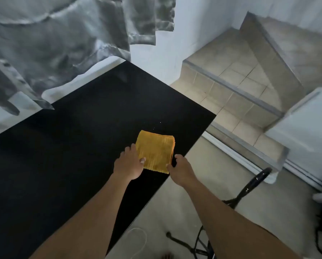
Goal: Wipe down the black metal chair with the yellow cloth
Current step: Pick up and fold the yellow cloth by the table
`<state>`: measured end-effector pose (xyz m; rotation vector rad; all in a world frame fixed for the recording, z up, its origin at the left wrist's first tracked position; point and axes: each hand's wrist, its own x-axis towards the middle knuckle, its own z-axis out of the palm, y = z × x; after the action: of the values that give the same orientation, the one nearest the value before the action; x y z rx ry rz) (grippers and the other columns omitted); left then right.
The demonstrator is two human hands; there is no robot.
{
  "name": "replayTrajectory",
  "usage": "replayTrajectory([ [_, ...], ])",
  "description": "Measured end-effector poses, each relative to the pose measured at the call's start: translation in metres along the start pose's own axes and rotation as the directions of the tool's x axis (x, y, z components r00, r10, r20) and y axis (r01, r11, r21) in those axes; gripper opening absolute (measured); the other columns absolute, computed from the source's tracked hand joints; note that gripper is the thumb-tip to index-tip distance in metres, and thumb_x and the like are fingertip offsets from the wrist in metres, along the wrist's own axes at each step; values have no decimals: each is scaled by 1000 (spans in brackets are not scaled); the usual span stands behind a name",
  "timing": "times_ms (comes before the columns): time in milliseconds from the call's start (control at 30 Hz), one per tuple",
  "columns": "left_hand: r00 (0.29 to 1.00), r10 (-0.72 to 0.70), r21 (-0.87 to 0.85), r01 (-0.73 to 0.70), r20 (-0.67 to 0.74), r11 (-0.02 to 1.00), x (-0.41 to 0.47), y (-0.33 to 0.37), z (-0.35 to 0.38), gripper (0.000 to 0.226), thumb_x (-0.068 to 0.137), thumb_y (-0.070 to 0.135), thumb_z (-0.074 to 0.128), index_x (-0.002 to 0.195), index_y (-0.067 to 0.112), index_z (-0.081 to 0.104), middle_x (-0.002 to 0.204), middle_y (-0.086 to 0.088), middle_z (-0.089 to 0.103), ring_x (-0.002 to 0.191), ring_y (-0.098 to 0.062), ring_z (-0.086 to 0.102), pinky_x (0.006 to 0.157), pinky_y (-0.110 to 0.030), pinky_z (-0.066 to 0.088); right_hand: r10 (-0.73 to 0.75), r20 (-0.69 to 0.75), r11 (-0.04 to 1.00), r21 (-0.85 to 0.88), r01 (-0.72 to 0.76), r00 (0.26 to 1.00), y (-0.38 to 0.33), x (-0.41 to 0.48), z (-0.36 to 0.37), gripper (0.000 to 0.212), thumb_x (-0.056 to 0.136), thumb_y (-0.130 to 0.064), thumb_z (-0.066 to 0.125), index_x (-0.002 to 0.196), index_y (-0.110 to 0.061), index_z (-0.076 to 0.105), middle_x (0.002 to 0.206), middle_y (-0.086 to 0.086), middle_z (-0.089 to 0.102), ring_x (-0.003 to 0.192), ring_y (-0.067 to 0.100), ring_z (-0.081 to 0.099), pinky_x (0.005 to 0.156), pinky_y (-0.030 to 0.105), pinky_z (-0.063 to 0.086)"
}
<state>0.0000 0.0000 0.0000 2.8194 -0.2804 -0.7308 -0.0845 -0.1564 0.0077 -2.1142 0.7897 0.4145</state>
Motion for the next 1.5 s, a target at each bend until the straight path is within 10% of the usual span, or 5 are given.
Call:
replayTrajectory([
  [667,984,-156,-650,175,87,739,2,5,11,21,99,29,42,84,17,52,87,-3,50,71,-14,48,63,-27,40,226,6,903,374,-212,974,-4,11,19,17,92,-25,55,102,-11,56,97,4,55,76,11,50,56,22,40],
  [833,989,-106,-786,143,99,602,-7,15,-2,20,101,27,39,109,18,55,106,0,54,91,-12,52,74,-29,41,198,10,774,611,-162,980,-7,1,4,15,94,-22,51,109,-18,47,98,1,49,91,16,50,83,35,46],
  [1000,985,-80,-837,169,150,521,-11,33,-19,34,102,27,37,133,21,50,126,1,51,110,-16,50,89,-35,40,160,304,270,902,-338,939,-11,-9,-25,22,91,-21,60,110,-21,49,116,11,50,104,27,56,75,38,53],
  [1233,965,-68,-890,259,253,375,-25,51,-31,47,96,36,45,141,20,44,131,-4,51,119,-23,50,106,-43,39,83,236,302,920,-250,968,-9,-19,-51,42,96,-20,56,135,-12,43,112,8,58,102,24,59,85,36,51],
  [1500,990,101,-904,50,102,424,-58,103,-57,35,96,34,54,129,23,57,117,1,59,102,-17,53,92,-39,46,0,146,173,974,-144,989,1,-64,-114,22,89,-12,63,110,-14,57,111,13,61,102,32,61,82,43,54],
])
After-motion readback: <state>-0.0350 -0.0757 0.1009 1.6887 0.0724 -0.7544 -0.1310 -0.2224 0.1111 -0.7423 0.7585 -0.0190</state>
